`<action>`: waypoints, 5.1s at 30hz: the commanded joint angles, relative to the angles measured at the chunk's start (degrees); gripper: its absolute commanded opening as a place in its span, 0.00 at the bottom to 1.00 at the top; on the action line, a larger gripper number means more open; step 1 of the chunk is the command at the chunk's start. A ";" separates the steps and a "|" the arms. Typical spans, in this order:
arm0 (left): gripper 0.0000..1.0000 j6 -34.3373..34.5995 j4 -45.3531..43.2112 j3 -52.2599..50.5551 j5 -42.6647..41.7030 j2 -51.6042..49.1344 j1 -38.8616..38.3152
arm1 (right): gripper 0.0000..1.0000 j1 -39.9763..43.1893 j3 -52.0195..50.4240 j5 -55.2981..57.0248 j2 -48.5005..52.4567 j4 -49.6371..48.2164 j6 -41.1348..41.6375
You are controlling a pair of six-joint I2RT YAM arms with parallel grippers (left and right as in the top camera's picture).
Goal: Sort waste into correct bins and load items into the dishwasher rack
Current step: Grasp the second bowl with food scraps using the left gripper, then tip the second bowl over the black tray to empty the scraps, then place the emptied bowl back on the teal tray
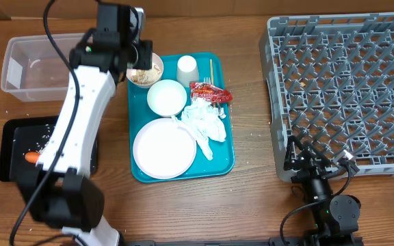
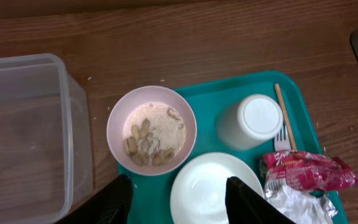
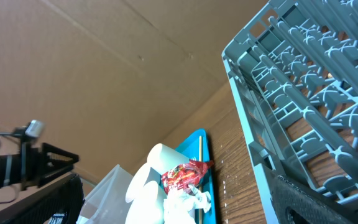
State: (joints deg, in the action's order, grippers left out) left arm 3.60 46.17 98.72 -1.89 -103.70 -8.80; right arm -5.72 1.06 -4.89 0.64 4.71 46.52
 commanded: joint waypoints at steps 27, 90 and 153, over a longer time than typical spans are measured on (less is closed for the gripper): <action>0.47 -0.63 -9.14 1.79 4.48 -23.69 -2.75 | 1.00 -0.33 -0.59 0.57 -0.35 -0.28 -0.02; 0.04 -1.49 0.24 -33.40 -64.17 9.31 58.16 | 1.00 -0.33 -0.59 0.59 -0.35 -0.28 -0.02; 0.04 1.11 -33.05 -27.21 17.75 9.68 -5.53 | 1.00 -0.33 -0.59 0.57 -0.35 -0.28 -0.02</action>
State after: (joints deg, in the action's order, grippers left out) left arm 5.39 18.04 70.89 -11.31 -87.18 -9.72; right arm -5.72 1.06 -4.91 0.62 4.75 46.48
